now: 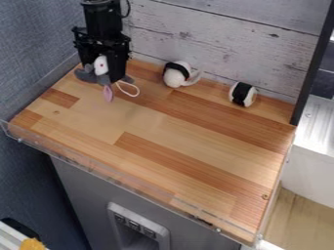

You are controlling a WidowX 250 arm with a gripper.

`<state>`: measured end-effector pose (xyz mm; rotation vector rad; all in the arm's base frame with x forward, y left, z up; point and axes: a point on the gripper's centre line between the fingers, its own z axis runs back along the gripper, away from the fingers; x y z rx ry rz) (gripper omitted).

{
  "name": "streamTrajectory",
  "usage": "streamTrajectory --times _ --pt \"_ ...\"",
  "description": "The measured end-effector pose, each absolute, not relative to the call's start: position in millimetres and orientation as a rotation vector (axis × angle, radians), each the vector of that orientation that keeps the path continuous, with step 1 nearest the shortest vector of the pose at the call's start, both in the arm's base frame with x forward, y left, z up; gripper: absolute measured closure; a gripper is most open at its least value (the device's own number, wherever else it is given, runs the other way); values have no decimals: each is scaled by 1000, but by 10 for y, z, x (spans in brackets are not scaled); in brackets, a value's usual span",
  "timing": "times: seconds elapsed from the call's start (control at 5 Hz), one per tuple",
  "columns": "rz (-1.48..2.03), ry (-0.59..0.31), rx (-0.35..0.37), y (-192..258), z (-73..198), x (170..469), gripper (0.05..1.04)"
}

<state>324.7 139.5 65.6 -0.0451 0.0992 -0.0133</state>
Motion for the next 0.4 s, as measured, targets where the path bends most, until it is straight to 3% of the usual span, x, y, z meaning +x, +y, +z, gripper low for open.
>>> streamTrajectory --times 0.2,0.4 --pt "-125 110 -58 1410 617 3281 246" --pt "-300 97 -60 1478 626 3448 81"
